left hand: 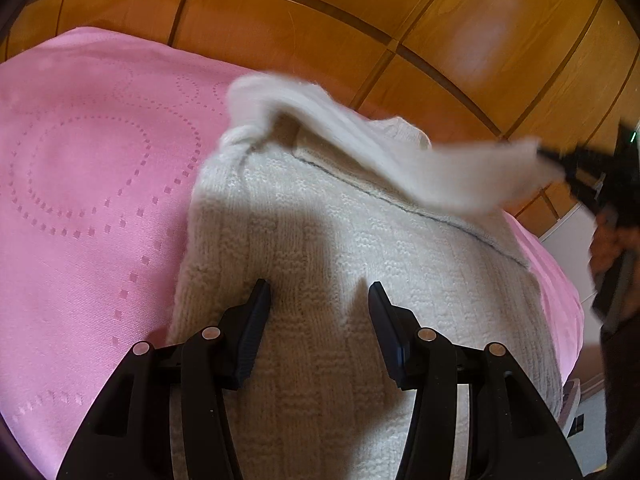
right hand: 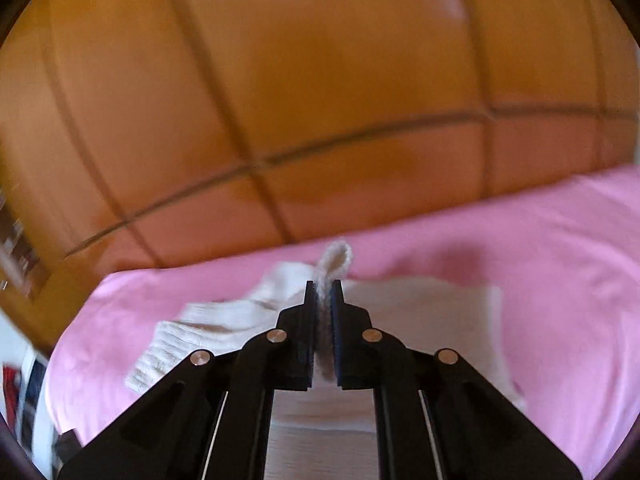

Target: Fold small clothes

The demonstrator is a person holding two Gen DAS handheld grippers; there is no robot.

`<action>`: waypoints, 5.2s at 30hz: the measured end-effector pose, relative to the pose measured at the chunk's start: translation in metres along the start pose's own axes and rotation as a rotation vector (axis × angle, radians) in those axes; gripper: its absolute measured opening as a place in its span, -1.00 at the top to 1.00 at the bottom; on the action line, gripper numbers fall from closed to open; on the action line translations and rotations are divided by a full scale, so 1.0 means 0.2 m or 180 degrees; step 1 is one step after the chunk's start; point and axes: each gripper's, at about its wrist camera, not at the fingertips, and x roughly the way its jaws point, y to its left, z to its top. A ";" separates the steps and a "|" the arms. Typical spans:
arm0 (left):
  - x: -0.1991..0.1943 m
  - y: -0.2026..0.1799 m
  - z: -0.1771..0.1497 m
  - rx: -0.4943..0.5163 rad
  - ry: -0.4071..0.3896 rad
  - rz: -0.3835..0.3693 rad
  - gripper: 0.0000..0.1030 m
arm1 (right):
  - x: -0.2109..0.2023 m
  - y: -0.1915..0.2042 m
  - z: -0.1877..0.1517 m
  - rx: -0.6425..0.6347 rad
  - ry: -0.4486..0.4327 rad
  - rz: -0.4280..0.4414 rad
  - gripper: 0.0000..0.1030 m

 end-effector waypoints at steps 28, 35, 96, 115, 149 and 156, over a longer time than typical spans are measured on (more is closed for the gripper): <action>0.07 0.12 0.37 -0.0660 0.0139 0.0325 -0.04 | 0.26 -0.49 -0.29 0.0523 0.0476 -0.0362 0.87; -0.10 0.26 0.48 -0.0858 -0.0099 0.0141 -0.06 | 0.11 -0.42 -0.24 0.0326 0.0207 -0.0460 0.39; -0.12 -0.25 0.21 0.0334 -0.0292 0.0925 -0.38 | 0.19 -0.05 -0.50 -0.0690 0.0296 -0.0752 -0.93; -0.25 -0.09 -0.09 0.0192 -0.0045 0.0978 -0.38 | -0.18 -0.30 -0.75 -0.0410 0.0615 -0.0813 -0.95; -0.57 -0.03 -0.26 -0.0115 0.0394 -0.0449 0.78 | -0.63 -0.52 -0.87 0.0665 0.1081 0.0944 0.77; -0.39 -0.01 0.11 -0.0541 0.0205 -0.0654 0.78 | -0.45 -0.64 -0.67 0.1270 0.0775 0.0816 0.77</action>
